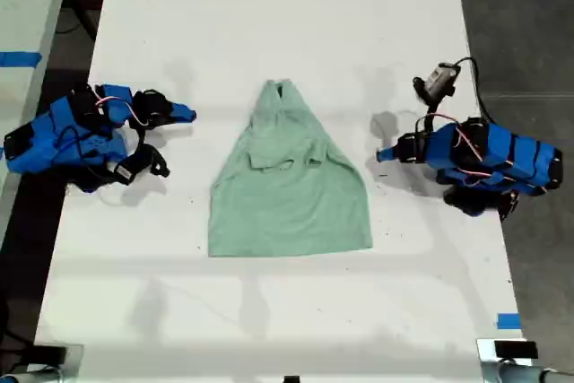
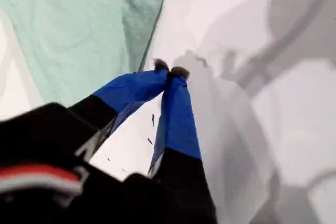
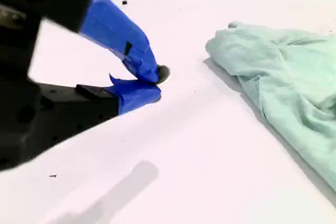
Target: Fold t shirt
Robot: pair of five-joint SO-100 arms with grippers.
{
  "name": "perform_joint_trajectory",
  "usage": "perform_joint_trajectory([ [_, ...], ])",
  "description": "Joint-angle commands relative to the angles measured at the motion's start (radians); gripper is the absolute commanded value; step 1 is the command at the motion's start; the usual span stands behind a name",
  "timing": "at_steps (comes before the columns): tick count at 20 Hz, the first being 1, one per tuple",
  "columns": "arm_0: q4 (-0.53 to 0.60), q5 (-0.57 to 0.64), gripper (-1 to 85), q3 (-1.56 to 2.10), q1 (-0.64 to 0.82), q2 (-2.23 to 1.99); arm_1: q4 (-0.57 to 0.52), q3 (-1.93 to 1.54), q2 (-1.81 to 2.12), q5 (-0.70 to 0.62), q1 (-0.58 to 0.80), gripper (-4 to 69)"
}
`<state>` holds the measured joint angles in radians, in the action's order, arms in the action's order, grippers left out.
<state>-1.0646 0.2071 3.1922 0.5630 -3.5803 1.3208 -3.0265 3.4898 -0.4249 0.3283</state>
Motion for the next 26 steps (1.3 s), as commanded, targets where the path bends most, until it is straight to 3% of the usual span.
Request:
perform_joint_trajectory([
  [1,-0.002,-0.008,0.3,0.017,0.035,-0.006,0.006,-0.083,0.009,0.025,-0.069,1.5],
  [9,-0.002,-0.008,0.1,0.017,0.034,-0.006,0.006,-0.083,0.009,0.025,-0.063,1.7],
  [11,-0.002,-0.008,0.1,0.017,0.034,-0.006,0.009,-0.083,0.009,0.055,-0.031,4.6],
  [13,-0.002,-0.008,0.1,0.017,0.032,-0.006,0.069,-0.043,0.011,0.049,-0.041,1.9],
  [14,-0.002,-0.008,0.1,0.017,0.032,-0.006,0.046,-0.032,0.012,0.051,-0.092,3.9],
  [16,-0.002,-0.008,0.4,0.017,0.037,-0.006,0.006,-0.006,0.008,0.152,-0.230,9.0],
  [19,-0.002,-0.008,0.6,0.017,0.043,-0.006,0.089,0.061,-0.037,0.457,-0.373,19.7],
  [21,-0.002,-0.011,0.5,0.017,0.040,-0.006,0.025,0.066,-0.064,0.588,-0.480,25.5],
  [26,-0.002,-0.009,0.5,0.017,0.040,-0.006,-0.351,0.048,-0.446,0.785,-0.650,27.8],
])
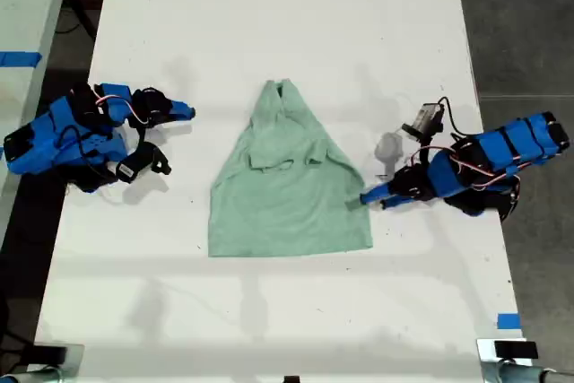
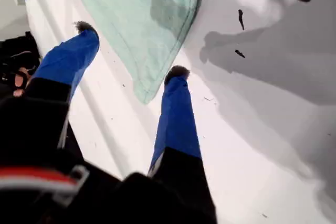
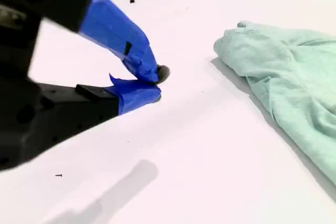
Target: Fold t shirt
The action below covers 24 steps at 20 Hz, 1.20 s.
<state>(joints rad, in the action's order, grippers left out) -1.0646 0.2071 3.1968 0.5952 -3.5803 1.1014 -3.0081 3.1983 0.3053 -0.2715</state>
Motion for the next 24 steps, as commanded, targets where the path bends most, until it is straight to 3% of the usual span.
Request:
perform_joint_trajectory([
  [1,-0.002,-0.009,0.5,0.012,0.008,-0.006,-0.189,0.080,-0.299,0.071,-0.064,27.8],
  [3,-0.002,-0.009,0.4,0.012,0.008,-0.006,-0.273,0.238,-0.664,0.081,-0.087,27.9],
  [6,-0.002,-0.009,0.3,0.012,0.005,-0.006,-0.311,0.426,-1.045,0.086,-0.091,24.1],
  [8,-0.002,-0.009,0.3,0.012,0.003,-0.006,-0.402,0.423,-1.104,0.066,-0.074,16.8],
  [14,-0.002,-0.009,0.2,0.012,0.003,-0.006,-0.416,0.445,-1.114,0.034,-0.060,0.7],
  [16,-0.002,-0.009,0.2,0.012,0.002,-0.006,-0.391,0.457,-1.117,0.035,-0.064,0.5],
  [18,-0.002,-0.009,0.2,0.012,0.002,-0.006,-0.279,0.526,-1.108,0.031,-0.063,0.2],
  [21,-0.002,-0.009,0.4,0.012,0.006,-0.006,-0.184,0.680,-1.103,-0.063,-0.034,0.1],
  [24,-0.002,-0.009,0.4,0.012,0.006,-0.006,-0.163,0.838,-1.154,-0.150,-0.015,0.0],
])
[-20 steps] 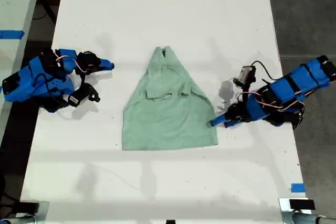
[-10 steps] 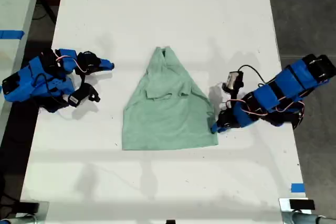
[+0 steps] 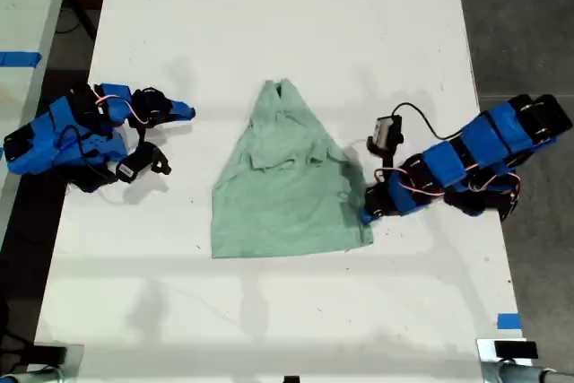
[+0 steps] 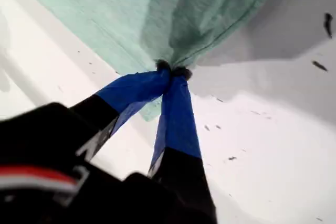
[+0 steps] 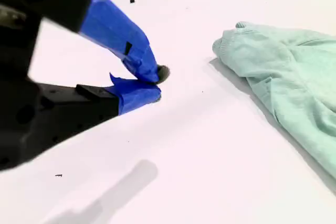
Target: Fold t shirt
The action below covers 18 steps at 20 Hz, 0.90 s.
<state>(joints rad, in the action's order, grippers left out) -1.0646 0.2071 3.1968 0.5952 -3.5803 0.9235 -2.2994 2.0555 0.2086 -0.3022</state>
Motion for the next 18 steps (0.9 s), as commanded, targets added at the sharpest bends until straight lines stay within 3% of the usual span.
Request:
perform_joint_trajectory([
  [1,-0.002,-0.008,0.4,0.012,0.006,-0.006,0.023,0.189,-0.044,-0.078,0.017,0.0],
  [7,-0.002,-0.008,0.4,0.012,0.005,-0.006,0.075,0.611,-0.302,-0.233,0.018,-0.1],
  [10,-0.002,-0.008,0.4,0.012,0.003,-0.006,0.219,0.795,-0.419,-0.247,0.026,-0.2],
  [12,-0.002,-0.008,0.5,0.012,0.002,-0.006,0.354,0.716,-0.362,-0.144,0.049,10.0],
  [14,-0.002,-0.008,0.7,0.012,0.002,-0.006,0.258,0.416,-0.150,-0.071,0.055,31.4],
  [15,-0.002,-0.008,0.7,0.012,0.002,-0.006,0.183,0.247,-0.034,-0.038,0.057,35.8],
  [18,-0.002,-0.008,0.7,0.012,0.003,-0.006,-0.071,-0.170,0.210,0.006,0.074,33.4],
])
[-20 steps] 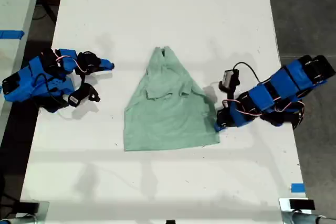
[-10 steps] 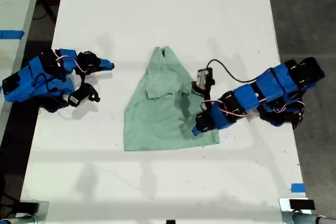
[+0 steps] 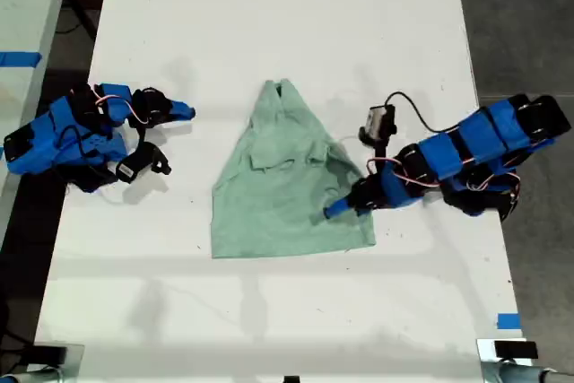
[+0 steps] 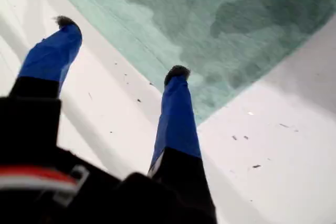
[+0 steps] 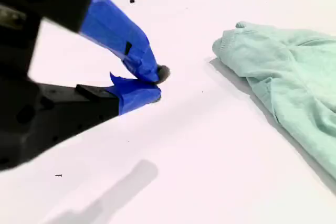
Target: Fold t shirt
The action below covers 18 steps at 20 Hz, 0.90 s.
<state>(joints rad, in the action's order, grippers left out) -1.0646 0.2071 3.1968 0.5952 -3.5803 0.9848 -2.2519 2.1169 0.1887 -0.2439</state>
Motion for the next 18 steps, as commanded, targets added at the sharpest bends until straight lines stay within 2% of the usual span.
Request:
perform_joint_trajectory([
  [1,-0.002,-0.008,0.7,0.012,0.003,-0.006,-0.179,-0.282,0.175,0.032,0.023,32.5],
  [4,-0.002,-0.008,0.6,0.012,0.003,-0.006,-0.245,-0.341,0.143,0.049,0.038,26.5],
  [6,-0.002,-0.008,0.6,0.012,0.003,-0.006,-0.236,-0.337,0.095,0.087,0.038,24.7],
  [9,-0.002,-0.008,0.6,0.012,0.002,-0.006,-0.170,-0.279,0.044,0.097,0.038,23.6],
  [12,-0.002,-0.008,0.6,0.012,0.002,-0.006,-0.095,-0.152,-0.051,0.044,0.044,13.8],
  [16,-0.002,-0.008,0.6,0.012,0.002,-0.006,-0.041,0.025,-0.295,0.021,0.029,10.9],
  [18,-0.002,-0.008,0.6,0.012,0.000,-0.006,-0.043,0.061,-0.350,0.020,0.023,5.2],
])
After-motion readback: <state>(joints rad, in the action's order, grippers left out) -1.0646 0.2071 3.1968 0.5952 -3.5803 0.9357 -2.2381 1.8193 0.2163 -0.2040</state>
